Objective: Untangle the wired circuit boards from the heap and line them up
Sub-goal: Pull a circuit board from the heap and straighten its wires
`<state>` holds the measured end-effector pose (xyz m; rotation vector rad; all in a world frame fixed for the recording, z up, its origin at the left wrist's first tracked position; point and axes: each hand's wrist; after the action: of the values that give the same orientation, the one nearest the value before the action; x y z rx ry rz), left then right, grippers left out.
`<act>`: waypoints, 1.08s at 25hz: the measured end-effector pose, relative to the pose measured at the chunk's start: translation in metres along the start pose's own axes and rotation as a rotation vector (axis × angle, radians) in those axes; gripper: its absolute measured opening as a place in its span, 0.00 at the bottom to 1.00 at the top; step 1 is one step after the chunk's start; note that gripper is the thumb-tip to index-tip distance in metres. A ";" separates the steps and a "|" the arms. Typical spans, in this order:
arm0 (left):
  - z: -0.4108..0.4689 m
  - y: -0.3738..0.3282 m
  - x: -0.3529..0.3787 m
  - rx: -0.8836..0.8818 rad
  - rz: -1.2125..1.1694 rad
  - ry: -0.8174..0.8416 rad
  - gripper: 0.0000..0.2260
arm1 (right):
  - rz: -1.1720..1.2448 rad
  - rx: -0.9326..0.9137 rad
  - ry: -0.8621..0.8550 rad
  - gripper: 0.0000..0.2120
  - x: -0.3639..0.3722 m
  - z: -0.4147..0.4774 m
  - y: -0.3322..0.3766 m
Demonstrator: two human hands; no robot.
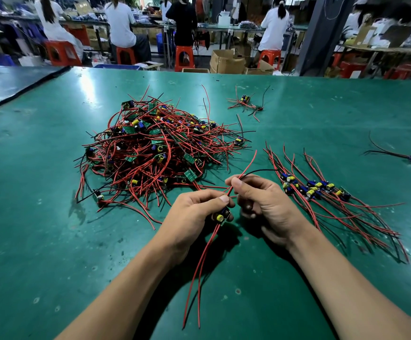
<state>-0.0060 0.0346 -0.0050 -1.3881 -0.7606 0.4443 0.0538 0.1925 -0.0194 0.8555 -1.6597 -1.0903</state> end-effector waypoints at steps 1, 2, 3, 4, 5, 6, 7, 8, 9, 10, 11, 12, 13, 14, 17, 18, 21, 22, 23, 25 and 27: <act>0.000 0.000 0.000 0.002 0.015 -0.005 0.08 | 0.032 -0.010 -0.033 0.07 0.001 0.001 0.000; 0.001 0.000 0.001 0.007 0.032 -0.009 0.08 | 0.056 -0.026 -0.072 0.07 0.002 0.003 0.000; 0.001 0.000 0.001 0.011 0.048 -0.013 0.08 | 0.076 -0.045 -0.108 0.06 0.002 0.004 0.000; 0.001 0.000 0.001 0.015 0.062 -0.015 0.08 | 0.095 -0.066 -0.140 0.05 0.003 0.005 0.000; 0.001 0.000 0.002 0.016 0.072 -0.016 0.08 | 0.112 -0.084 -0.167 0.05 0.003 0.005 0.001; 0.001 0.000 0.002 0.015 0.076 -0.014 0.08 | 0.125 -0.101 -0.195 0.05 0.003 0.006 0.001; 0.001 0.001 0.002 0.014 0.076 -0.012 0.08 | 0.130 -0.114 -0.227 0.05 0.002 0.007 0.002; 0.001 0.001 0.002 0.014 0.077 -0.012 0.08 | 0.123 -0.124 -0.265 0.04 0.001 0.007 0.003; 0.002 0.002 0.002 0.017 0.083 -0.014 0.08 | 0.108 -0.131 -0.304 0.02 0.001 0.007 0.003; 0.002 0.002 0.002 0.021 0.095 -0.016 0.08 | 0.089 -0.135 -0.338 0.02 0.001 0.008 0.003; 0.002 0.003 0.002 0.026 0.109 -0.017 0.07 | 0.072 -0.136 -0.362 0.03 0.001 0.008 0.003; 0.002 0.004 0.002 0.032 0.123 -0.016 0.07 | 0.059 -0.137 -0.372 0.04 0.000 0.008 0.004; 0.002 0.004 0.002 0.038 0.135 -0.016 0.07 | 0.051 -0.134 -0.369 0.05 0.000 0.008 0.004; 0.002 0.004 0.002 0.041 0.143 -0.014 0.07 | 0.046 -0.127 -0.354 0.05 -0.001 0.007 0.005; 0.002 0.004 0.000 0.042 0.147 -0.013 0.07 | 0.038 -0.084 -0.306 0.08 -0.004 0.008 0.007; 0.002 0.004 0.000 0.041 0.144 -0.014 0.08 | 0.035 -0.072 -0.300 0.09 -0.005 0.008 0.008; 0.001 0.005 -0.001 0.040 0.152 -0.016 0.07 | 0.038 -0.066 -0.320 0.10 -0.007 0.007 0.010; 0.001 0.005 -0.001 0.039 0.153 -0.018 0.07 | 0.051 -0.069 -0.333 0.10 -0.007 0.007 0.010; 0.001 0.005 -0.001 0.036 0.149 -0.020 0.07 | 0.075 -0.069 -0.339 0.10 -0.007 0.006 0.011; 0.001 0.004 -0.002 0.025 0.124 -0.016 0.07 | 0.167 -0.066 -0.323 0.07 -0.007 0.006 0.013; 0.001 0.004 -0.001 0.018 0.087 -0.009 0.07 | 0.272 -0.064 -0.295 0.02 -0.005 0.005 0.015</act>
<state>-0.0068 0.0349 -0.0090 -1.4074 -0.7038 0.5239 0.0496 0.2042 -0.0085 0.4246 -1.9075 -1.1088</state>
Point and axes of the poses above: each hand's wrist, its own z-axis towards the middle knuckle, its own x-axis out of the palm, y = z × x, and after that the axes turned 7 degrees about x, right-handed
